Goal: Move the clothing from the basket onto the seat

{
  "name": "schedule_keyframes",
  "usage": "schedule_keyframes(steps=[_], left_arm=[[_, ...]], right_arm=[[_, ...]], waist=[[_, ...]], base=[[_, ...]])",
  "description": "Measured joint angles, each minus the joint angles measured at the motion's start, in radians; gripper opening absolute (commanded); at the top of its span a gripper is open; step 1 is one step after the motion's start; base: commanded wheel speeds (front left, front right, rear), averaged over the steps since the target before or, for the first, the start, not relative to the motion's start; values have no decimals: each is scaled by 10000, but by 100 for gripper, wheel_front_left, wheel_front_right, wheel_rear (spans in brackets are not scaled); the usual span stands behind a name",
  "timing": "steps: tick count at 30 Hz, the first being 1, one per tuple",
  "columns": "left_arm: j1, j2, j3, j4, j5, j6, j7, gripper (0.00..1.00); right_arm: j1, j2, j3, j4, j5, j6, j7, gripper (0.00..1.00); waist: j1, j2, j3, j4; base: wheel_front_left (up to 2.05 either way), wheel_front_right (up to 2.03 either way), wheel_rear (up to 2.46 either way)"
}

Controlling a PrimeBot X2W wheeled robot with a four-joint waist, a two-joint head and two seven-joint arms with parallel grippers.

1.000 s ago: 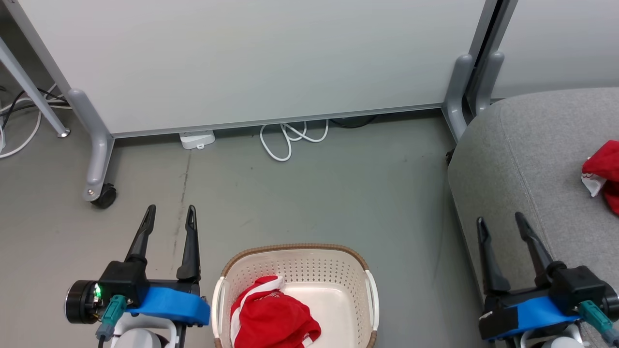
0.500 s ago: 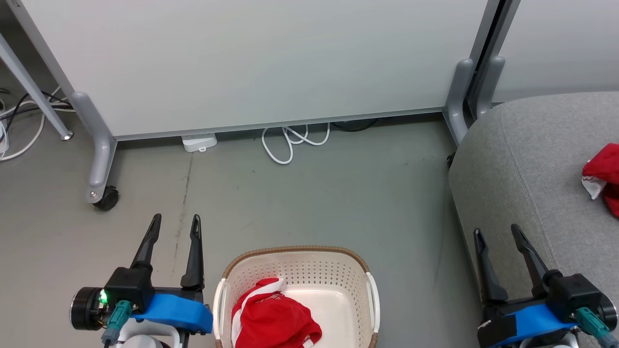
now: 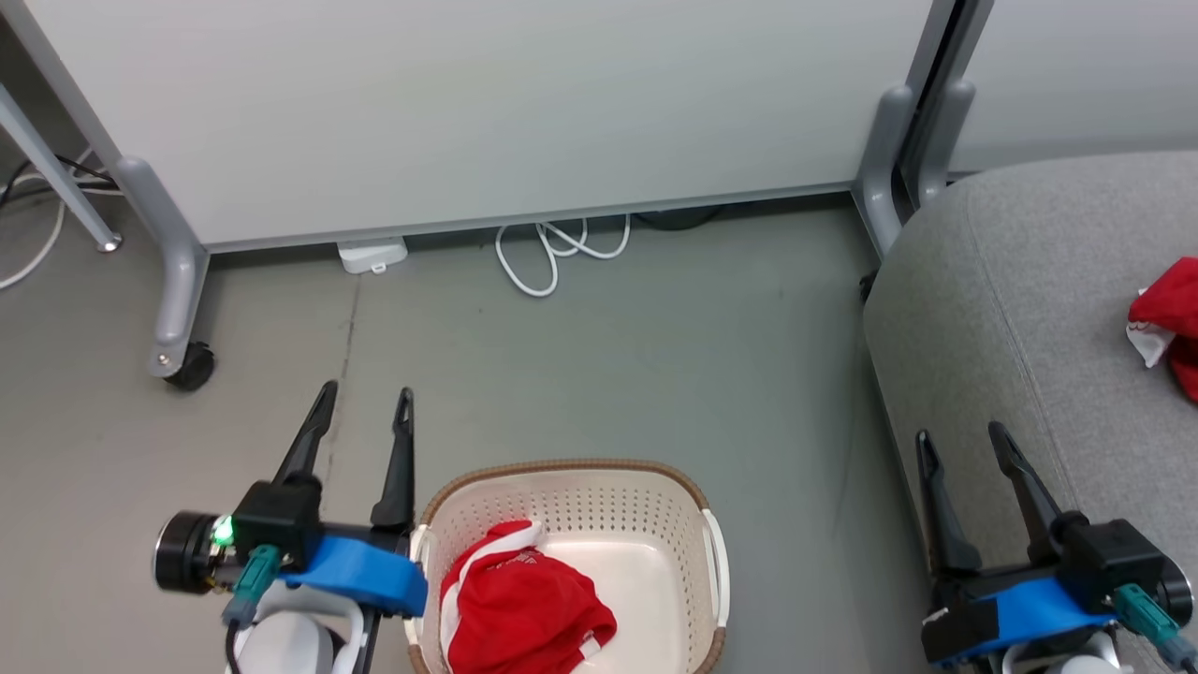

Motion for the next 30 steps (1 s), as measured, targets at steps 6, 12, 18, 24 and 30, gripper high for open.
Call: schedule_keyframes(steps=[6, 12, 18, 24, 30], left_arm=[[-1108, 320, -813, 748, 146, -15, 0, 100], [-2352, 943, -2130, 1916, 19, -61, 2, 100], [-3573, 1519, -3614, 3333, -222, -63, 0, 100], [-4669, 1883, -5210, 4800, -464, -63, 0, 100], [-5539, 2044, -6870, 6389, -968, -63, 63, 100]], right_arm=[[-559, 0, 188, -113, 0, 0, 0, 100], [-1315, 4, 399, -265, 42, 0, 0, 100], [-1927, 4, 460, -399, 92, 0, 0, 100], [-2359, 2, 477, -564, 146, 0, 0, 100], [-2612, 2, 602, -635, 169, 0, 0, 100]], waist=[[0, 0, 568, -201], [1, -1, 1418, -550], [2, 0, 2393, -941], [2, -1, 3351, -1325], [3, -1, 4252, -1650]], base=[[0, 0, 0], [0, 0, 0], [0, 0, 0], [0, 0, 0], [0, 0, 0]])
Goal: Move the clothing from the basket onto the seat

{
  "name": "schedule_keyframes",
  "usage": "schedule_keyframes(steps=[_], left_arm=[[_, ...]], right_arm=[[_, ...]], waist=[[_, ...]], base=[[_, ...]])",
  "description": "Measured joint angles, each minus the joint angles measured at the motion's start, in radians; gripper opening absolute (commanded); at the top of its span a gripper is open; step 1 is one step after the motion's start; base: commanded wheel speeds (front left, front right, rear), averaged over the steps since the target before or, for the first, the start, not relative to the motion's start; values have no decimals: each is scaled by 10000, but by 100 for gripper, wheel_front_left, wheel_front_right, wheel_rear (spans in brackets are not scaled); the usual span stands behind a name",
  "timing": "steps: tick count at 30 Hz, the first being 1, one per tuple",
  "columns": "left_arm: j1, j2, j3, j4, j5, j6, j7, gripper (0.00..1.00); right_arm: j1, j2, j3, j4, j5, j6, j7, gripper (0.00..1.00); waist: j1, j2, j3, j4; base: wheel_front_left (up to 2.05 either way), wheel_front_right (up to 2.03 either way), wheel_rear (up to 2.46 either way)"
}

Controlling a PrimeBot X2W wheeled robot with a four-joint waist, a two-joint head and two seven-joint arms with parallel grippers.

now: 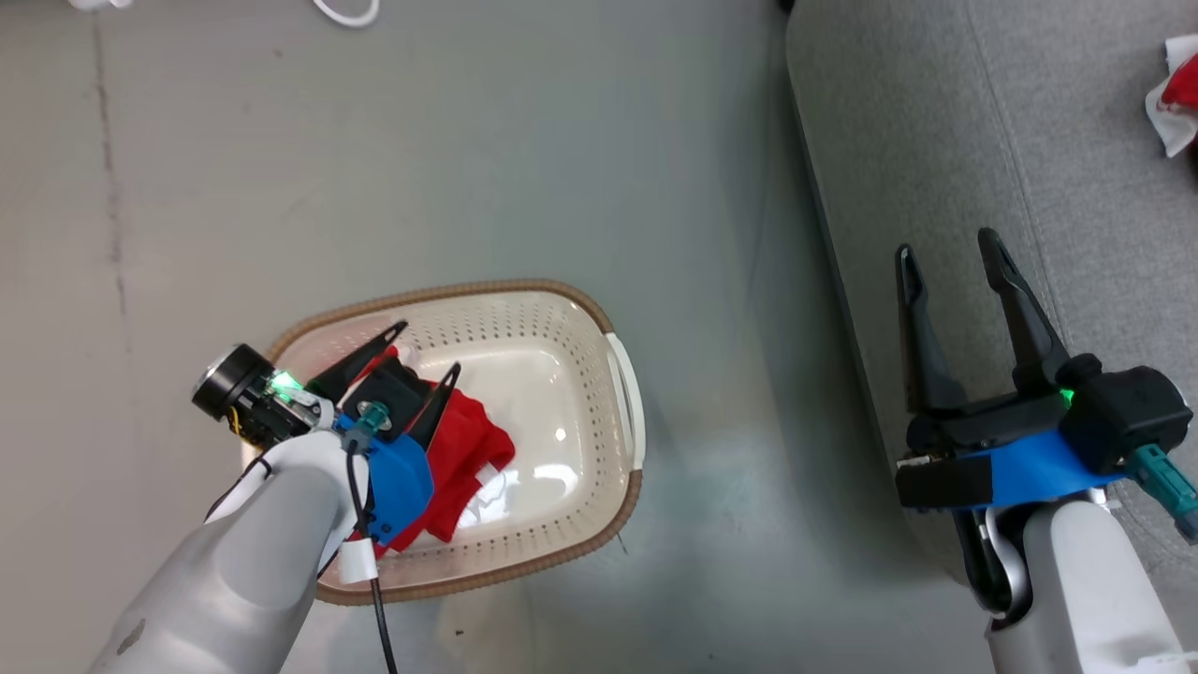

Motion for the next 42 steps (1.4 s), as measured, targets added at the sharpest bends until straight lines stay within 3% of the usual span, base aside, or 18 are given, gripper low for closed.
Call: schedule_keyframes(steps=[11, 17, 29, 40, 41, 42], left_arm=[[-1230, 128, -3359, 1521, -980, -2, 665, 100], [-2014, 364, -4575, 2004, -1398, -2, 1384, 100], [-3168, 589, -5041, 2102, -1542, -2, 2104, 100], [-3318, 579, -5051, 2324, -1246, -2, 2487, 100], [-3318, 579, -5051, 2324, -1246, -2, 2487, 60], [-3318, 573, -5051, 2328, -1221, -2, 2552, 27]], right_arm=[[-851, 0, 96, -389, -173, 0, 0, 100], [-1082, 2, 236, -715, -274, 0, 0, 100], [-1446, 0, 198, -1348, -322, 0, 0, 100], [-1553, 0, 111, -1795, -336, 0, 0, 100], [-1553, 0, 111, -1795, -336, 0, 0, 100], [-1560, 0, 102, -1816, -334, 0, 0, 100]], waist=[[0, 0, 1433, -294], [-1, 0, 2273, -351], [-1, 0, 4029, -434], [-2, 0, 4845, -598], [-2, 0, 4845, -598], [-2, 0, 4861, -605]], base=[[0, 0, 0], [0, 0, 0], [0, 0, 0], [0, 0, 0], [0, 0, 0], [0, 0, 0]])
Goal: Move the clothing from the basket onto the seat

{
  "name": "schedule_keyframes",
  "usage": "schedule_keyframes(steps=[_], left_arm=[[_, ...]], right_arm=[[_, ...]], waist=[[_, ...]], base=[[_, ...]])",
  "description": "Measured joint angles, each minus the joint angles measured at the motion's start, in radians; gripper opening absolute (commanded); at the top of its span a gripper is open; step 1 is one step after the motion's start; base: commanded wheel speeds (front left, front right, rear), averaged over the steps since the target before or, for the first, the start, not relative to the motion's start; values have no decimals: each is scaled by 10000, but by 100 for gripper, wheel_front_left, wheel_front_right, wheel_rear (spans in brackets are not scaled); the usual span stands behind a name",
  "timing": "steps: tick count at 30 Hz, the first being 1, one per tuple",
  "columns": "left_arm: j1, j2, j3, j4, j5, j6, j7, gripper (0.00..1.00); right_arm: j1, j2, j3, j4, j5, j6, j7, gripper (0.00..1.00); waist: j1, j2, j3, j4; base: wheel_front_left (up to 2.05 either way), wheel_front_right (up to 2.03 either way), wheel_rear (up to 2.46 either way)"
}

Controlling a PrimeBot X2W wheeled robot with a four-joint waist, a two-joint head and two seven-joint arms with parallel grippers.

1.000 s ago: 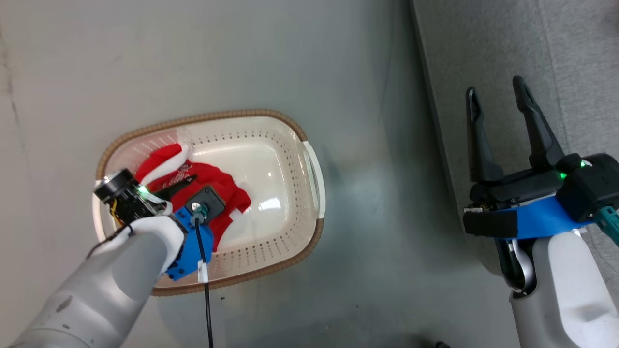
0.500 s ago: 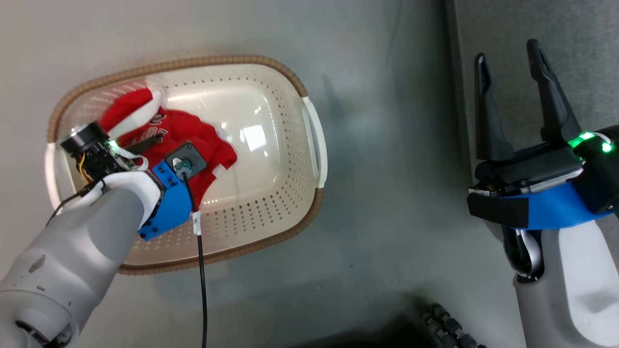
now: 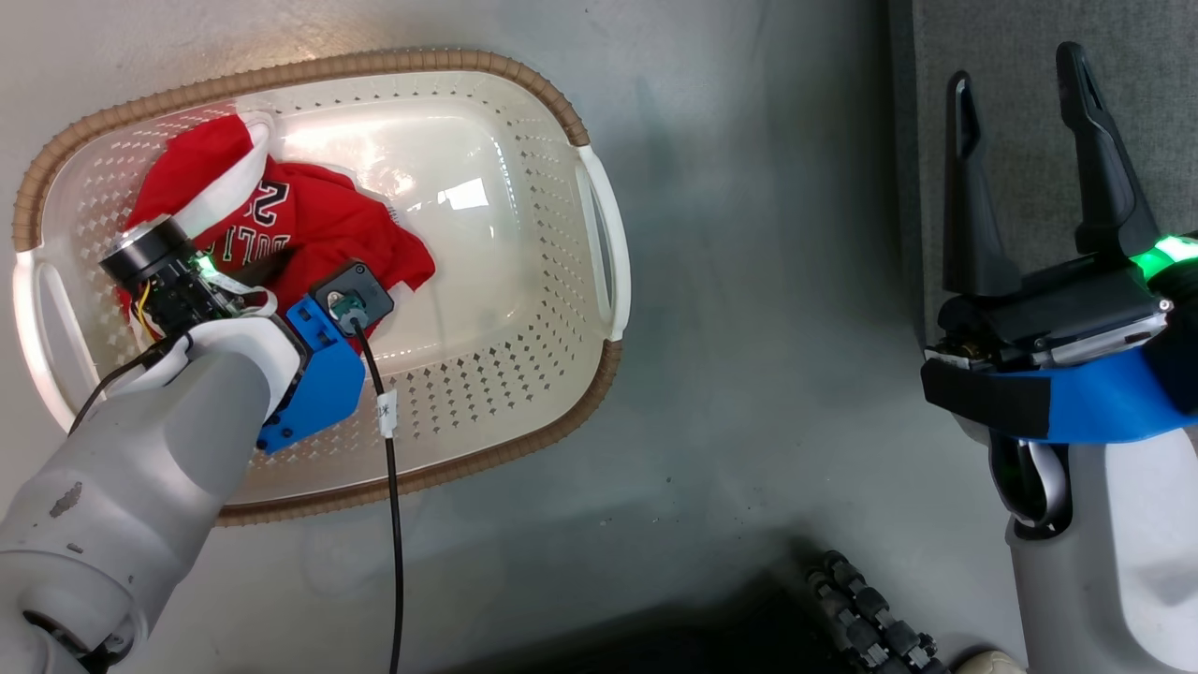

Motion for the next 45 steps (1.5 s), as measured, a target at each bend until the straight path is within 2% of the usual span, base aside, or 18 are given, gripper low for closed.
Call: schedule_keyframes(steps=[1, 14, 31, 37, 45], left_arm=[[0, 0, 0, -17, 21, 0, -19, 0], [17, -374, -2, -148, -226, 0, -326, 0], [360, -1484, 12, -247, -857, 0, -2487, 0], [375, -1611, 629, -1304, -1344, 15, -2600, 0], [1051, -1233, 1829, -3262, -1304, 357, -2602, 0]], right_arm=[[-3, 0, -15, -12, -2, 0, 0, 100], [-51, 0, -125, 176, -13, 0, 0, 100], [264, 0, -353, 763, -399, 0, 0, 100], [596, -44, -439, 984, -399, 0, 0, 100], [1215, -58, -476, 1317, -387, 0, 0, 100]], waist=[[0, 0, 9, -1], [0, 0, -414, 199], [-1, 0, -2534, 1037], [-2, 0, -3483, 1325], [-3, 1, -4911, 1573]], base=[[0, 0, 0], [0, 0, 0], [0, 0, 0], [0, 0, 0], [0, 0, 0]])
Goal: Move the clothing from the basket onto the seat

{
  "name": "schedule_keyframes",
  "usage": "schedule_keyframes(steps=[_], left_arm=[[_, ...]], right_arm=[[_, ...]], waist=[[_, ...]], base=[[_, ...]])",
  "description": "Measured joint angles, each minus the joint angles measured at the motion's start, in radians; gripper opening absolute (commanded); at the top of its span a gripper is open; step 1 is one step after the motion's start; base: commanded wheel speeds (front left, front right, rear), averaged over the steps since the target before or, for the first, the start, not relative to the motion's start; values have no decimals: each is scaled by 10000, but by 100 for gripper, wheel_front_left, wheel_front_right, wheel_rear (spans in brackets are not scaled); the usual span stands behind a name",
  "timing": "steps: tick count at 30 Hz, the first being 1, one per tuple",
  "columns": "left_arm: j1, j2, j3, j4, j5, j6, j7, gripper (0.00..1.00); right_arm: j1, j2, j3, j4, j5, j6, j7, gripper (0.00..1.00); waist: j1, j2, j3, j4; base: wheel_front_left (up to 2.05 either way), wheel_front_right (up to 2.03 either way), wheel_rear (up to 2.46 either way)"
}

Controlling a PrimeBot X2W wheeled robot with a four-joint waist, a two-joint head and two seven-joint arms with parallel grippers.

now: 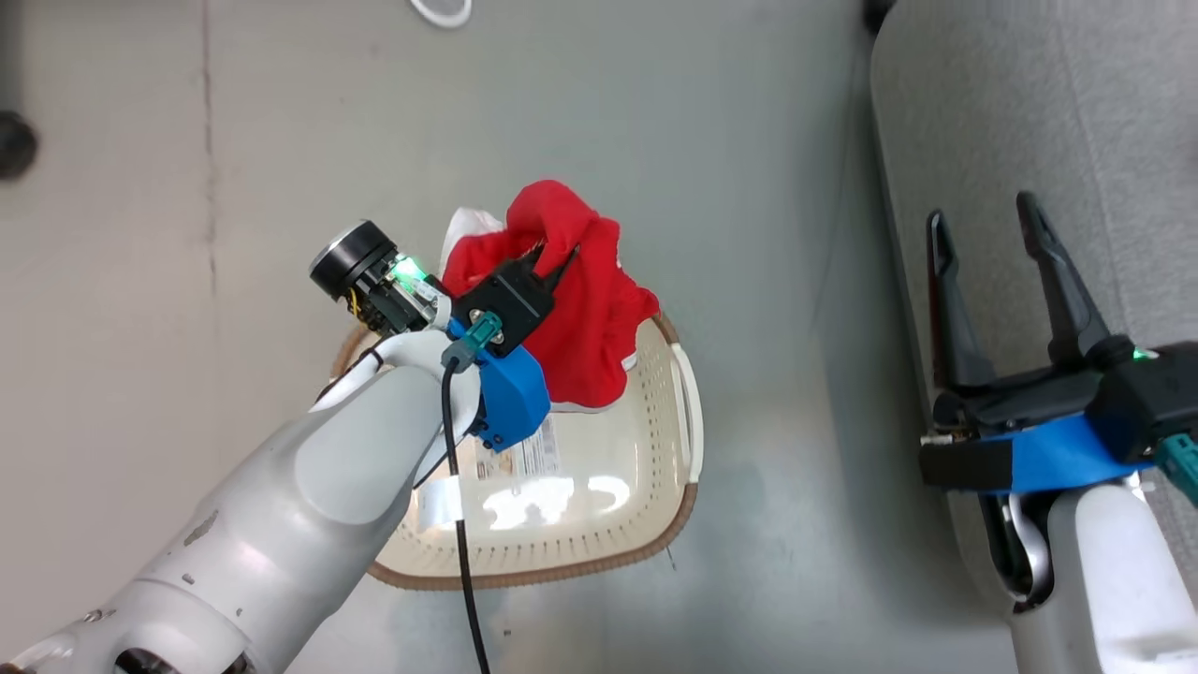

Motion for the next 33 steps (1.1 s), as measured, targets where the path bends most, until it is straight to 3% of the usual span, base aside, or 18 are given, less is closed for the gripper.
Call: schedule_keyframes(steps=[15, 25, 33], left_arm=[[1255, 10, 2138, -1923, 138, 159, -2, 0], [2033, -140, 2368, -2380, 537, 40, -2, 0], [2249, -234, 2449, -2531, 675, -48, -2, 0]], right_arm=[[1334, 8, 35, 564, 182, 0, 0, 100], [2233, 25, -92, 734, 311, 0, 0, 100], [2410, 46, 40, 769, 431, 0, 0, 100]], waist=[[-1, 0, -2632, 186], [-1, 0, -4053, 365], [-1, 0, -4403, 623]], base=[[0, 0, 0], [0, 0, 0], [0, 0, 0]])
